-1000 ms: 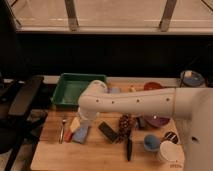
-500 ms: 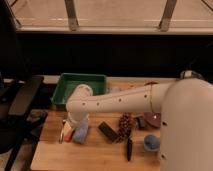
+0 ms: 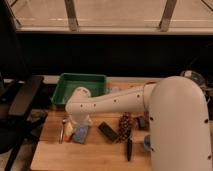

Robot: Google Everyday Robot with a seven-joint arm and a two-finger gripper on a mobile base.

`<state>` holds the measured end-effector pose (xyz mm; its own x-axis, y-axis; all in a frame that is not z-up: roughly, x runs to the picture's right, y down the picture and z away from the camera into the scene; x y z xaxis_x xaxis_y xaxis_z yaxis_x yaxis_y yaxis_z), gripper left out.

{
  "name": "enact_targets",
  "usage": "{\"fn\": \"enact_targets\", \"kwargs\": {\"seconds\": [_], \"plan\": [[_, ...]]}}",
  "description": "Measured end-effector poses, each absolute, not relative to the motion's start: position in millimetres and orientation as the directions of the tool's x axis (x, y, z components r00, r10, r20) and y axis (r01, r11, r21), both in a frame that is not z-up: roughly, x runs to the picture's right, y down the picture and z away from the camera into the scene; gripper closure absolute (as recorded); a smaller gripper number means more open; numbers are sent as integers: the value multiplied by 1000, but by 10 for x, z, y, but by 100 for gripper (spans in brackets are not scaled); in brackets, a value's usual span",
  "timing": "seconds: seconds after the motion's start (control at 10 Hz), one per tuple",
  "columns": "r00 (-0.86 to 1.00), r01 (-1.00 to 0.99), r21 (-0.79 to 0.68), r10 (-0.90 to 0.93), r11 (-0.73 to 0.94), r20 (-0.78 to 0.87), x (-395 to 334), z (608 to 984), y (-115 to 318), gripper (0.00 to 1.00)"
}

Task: Wipe table surface with sponge

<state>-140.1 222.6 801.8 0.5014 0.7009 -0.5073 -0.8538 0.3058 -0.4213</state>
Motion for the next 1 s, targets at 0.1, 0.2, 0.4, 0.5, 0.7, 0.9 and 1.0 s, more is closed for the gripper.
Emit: {"fn": "enact_targets", "kwargs": {"seconds": [0.1, 0.2, 0.4, 0.5, 0.7, 0.9, 1.0], "plan": [[491, -861, -413, 699, 297, -520, -1370, 8063, 2246, 20], [486, -864, -409, 695, 292, -530, -1353, 8099, 2279, 20], [479, -868, -408, 689, 282, -544, -1351, 8148, 2342, 27], [476, -870, -408, 689, 278, -546, -1343, 8145, 2355, 34], [475, -870, -409, 691, 276, -544, -1335, 8135, 2375, 55], [473, -871, -410, 691, 271, -547, -1325, 8144, 2394, 75], [473, -871, -410, 691, 271, -547, -1327, 8141, 2394, 87]]}}
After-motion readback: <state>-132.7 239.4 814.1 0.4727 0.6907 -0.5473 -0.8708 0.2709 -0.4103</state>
